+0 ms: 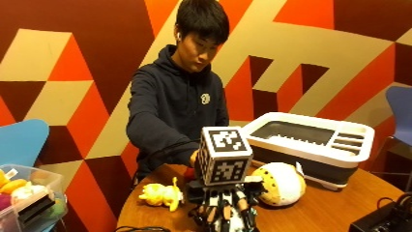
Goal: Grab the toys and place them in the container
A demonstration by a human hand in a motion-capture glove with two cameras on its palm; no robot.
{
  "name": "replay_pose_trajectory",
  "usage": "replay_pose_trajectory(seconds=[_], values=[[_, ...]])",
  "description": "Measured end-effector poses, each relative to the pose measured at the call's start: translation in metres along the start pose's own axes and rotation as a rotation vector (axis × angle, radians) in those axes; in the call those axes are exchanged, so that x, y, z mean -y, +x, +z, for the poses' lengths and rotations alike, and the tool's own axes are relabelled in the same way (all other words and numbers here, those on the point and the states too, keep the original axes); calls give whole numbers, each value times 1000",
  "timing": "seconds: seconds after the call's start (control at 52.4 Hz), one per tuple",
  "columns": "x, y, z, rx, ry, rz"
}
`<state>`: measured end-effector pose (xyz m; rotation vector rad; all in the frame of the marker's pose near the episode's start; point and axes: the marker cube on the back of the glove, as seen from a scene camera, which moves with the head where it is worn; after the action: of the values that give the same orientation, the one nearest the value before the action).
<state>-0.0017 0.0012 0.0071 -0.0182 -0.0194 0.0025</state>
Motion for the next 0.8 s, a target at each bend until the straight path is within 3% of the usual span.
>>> replay_pose_trajectory(seconds=[0.076,0.248,0.401,0.801], values=[[1,-1,8,29,5,0],[9,-1,7,-8,205,-70],[1,5,-5,12,225,-128],[-148,-5,-164,224,463,-413]])
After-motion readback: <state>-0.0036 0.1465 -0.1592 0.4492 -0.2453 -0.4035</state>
